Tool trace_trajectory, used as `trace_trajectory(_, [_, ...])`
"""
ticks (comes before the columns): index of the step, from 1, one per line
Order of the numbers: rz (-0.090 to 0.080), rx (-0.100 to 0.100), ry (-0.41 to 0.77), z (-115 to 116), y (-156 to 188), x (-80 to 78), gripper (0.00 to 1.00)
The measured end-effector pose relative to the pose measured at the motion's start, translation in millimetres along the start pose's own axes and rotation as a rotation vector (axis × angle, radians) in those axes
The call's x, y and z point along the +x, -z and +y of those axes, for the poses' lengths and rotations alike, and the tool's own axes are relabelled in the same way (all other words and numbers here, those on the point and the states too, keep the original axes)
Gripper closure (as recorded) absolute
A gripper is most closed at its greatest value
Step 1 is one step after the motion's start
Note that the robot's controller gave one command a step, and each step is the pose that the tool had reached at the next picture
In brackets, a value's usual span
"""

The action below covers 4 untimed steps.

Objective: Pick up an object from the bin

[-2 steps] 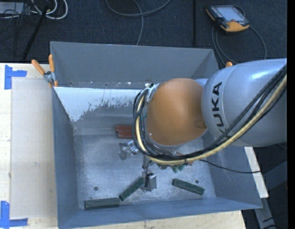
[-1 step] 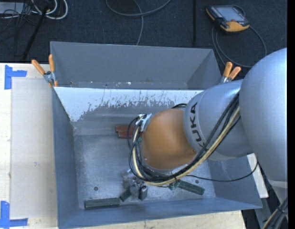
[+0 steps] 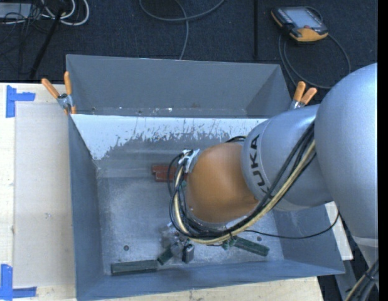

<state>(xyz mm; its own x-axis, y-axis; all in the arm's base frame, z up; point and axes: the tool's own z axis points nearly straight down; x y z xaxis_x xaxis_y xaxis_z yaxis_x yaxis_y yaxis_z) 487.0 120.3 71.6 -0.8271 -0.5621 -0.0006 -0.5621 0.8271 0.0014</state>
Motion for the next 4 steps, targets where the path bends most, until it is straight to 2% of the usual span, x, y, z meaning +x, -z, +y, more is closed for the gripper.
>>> trace_trajectory(1, [-0.01, 0.003, 0.065, 52, 197, -59.5, 1.0])
trace_trajectory(2, [0.0, 0.0, 0.06, 51, 192, -57.3, 0.0])
trace_trajectory(3, [0.0, 0.0, 0.059, 51, 192, -57.2, 0.0])
trace_trajectory(4, [-0.003, 0.002, 0.156, 31, 156, -36.0, 0.0])
